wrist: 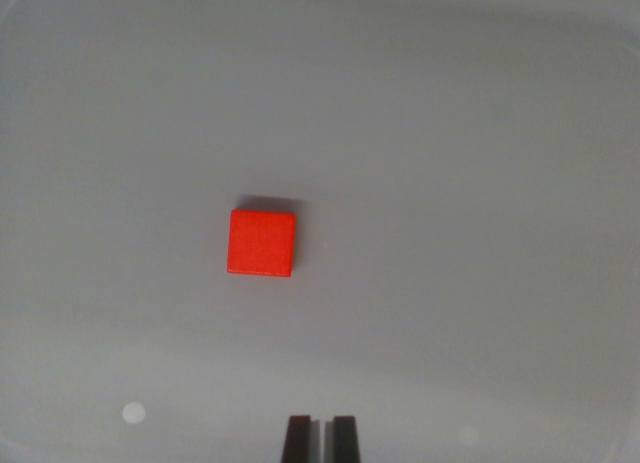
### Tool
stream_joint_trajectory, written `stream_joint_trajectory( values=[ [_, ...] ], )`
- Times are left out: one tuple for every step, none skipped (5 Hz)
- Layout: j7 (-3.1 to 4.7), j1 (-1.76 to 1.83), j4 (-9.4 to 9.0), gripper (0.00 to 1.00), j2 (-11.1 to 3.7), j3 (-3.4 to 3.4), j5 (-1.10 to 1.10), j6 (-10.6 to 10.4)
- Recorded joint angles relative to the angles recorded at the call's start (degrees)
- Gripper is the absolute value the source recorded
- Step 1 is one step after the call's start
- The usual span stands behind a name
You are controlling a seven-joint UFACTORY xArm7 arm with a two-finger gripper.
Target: Reach red block
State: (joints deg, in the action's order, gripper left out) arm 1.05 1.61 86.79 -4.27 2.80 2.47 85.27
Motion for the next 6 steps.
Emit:
stream_joint_trajectory(
  values=[
    [-0.06, 0.08, -1.05, 0.0, -1.0, 0.03, 0.04, -2.0],
    [-0.06, 0.08, -1.05, 0.0, -1.0, 0.03, 0.04, -2.0],
    [-0.13, 0.18, -2.2, 0.0, -2.1, 0.06, 0.09, -4.3],
    [-0.13, 0.18, -2.2, 0.0, -2.1, 0.06, 0.09, -4.3],
    [-0.21, 0.28, -3.45, 0.0, -3.28, 0.09, 0.14, -6.7],
    [-0.21, 0.28, -3.45, 0.0, -3.28, 0.09, 0.14, -6.7]
  ],
)
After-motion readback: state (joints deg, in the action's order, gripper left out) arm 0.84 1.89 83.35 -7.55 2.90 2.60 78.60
